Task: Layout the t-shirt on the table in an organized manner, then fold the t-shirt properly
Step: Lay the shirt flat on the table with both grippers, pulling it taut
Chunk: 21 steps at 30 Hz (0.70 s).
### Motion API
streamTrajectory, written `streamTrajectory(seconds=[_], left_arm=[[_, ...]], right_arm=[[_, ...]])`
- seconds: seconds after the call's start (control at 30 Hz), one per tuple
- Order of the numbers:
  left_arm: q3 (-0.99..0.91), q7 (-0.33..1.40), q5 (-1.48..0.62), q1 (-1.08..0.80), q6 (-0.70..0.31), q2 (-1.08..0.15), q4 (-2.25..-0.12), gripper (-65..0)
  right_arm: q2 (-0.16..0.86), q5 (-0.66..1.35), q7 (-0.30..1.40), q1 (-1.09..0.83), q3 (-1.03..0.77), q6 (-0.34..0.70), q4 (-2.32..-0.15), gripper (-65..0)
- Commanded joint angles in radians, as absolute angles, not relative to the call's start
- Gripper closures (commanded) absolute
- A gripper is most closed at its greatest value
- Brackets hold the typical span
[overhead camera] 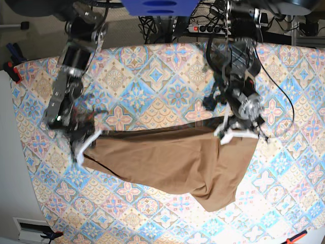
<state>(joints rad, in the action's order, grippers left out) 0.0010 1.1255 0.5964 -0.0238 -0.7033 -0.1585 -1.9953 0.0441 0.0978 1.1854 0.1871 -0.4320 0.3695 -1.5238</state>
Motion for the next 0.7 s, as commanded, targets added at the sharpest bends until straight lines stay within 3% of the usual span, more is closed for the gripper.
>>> streamTrajectory(seconds=[0.0,0.23,0.4,0.67], left_arm=[[-0.005,1.13,0.615,-0.045,-0.698,-0.162,-2.014,0.0],[-0.035,0.975,0.624,-0.242,-0.698,-0.154,-2.015,0.0],[-0.077,0.908,0.619,-0.341,-0.698,-0.154,-2.015,0.0],[-0.09,0.901,0.615,-0.4,-0.698,-0.157,-2.015,0.0]], right_arm=[[0.041,0.11,1.19,0.159,-0.435,0.375,-1.535,0.0],[0.015,0.11,1.185,-0.025,-0.475,0.375,-1.612,0.0],[0.001,0.11,1.194,-0.048,-0.615,0.375,-1.736,0.0],[-0.021,0.108,1.194,-0.084,-0.797,0.374,-1.765,0.0]])
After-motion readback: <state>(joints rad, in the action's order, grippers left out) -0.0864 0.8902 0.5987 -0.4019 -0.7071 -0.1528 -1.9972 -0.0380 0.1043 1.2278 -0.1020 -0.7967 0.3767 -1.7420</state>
